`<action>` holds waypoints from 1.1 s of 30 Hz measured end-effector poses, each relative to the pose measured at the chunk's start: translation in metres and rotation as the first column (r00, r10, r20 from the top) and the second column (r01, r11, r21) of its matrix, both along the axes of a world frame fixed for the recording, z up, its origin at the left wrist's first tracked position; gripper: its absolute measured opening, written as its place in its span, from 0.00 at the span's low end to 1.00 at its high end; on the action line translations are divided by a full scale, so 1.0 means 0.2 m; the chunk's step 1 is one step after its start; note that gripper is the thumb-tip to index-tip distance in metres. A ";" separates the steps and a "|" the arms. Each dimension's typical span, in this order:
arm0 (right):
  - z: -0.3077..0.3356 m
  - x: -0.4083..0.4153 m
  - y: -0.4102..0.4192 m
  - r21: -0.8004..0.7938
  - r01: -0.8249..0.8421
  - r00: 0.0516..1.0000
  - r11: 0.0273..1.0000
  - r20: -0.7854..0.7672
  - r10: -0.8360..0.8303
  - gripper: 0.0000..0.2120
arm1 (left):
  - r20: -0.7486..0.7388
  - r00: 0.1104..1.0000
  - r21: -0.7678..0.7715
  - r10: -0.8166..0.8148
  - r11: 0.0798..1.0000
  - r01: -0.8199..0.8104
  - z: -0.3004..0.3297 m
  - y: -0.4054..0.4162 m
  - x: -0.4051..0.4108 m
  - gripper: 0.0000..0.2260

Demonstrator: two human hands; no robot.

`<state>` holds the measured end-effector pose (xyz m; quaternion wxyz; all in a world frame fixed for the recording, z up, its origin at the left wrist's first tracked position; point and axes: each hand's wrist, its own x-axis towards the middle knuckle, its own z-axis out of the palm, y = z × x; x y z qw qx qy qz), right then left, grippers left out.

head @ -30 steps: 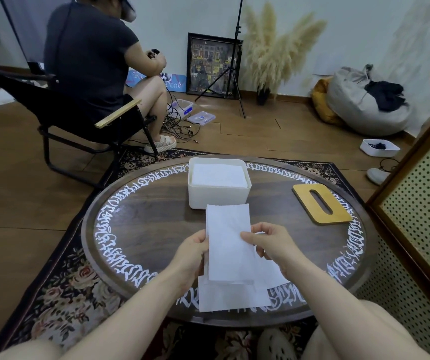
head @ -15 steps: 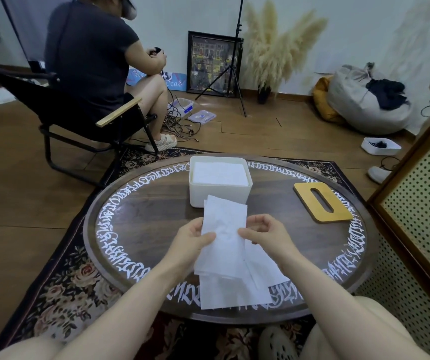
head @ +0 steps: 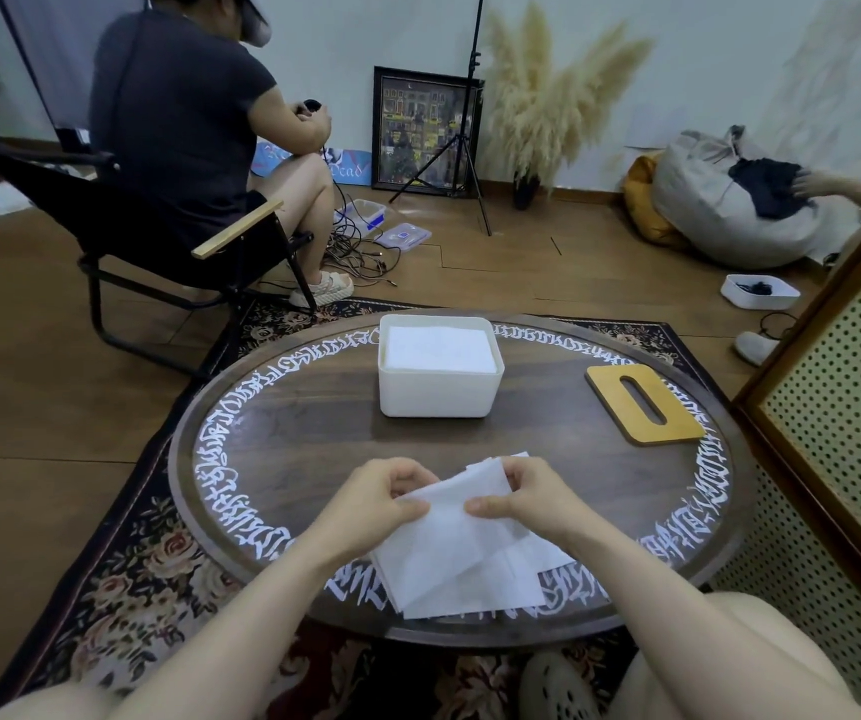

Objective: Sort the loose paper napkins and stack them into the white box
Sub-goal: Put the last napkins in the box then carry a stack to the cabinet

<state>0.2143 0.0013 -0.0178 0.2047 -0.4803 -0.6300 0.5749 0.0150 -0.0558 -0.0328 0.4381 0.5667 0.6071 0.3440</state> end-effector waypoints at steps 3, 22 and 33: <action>-0.02 0.00 0.00 -0.015 0.202 0.969 0.979 -0.142 -0.202 0.07 | 0.154 0.958 0.010 0.241 0.969 -0.246 -0.01 0.01 -0.02 0.13; -0.22 -0.04 -0.08 0.025 0.251 0.946 0.968 -0.218 -0.240 0.10 | 0.352 0.874 -0.060 0.335 0.940 -0.336 -0.15 -0.07 0.06 0.15; -0.27 -0.03 -0.07 0.097 0.240 0.969 0.966 -0.082 -0.233 0.06 | 0.171 0.930 -0.008 0.324 0.945 -0.328 -0.24 -0.07 -0.01 0.16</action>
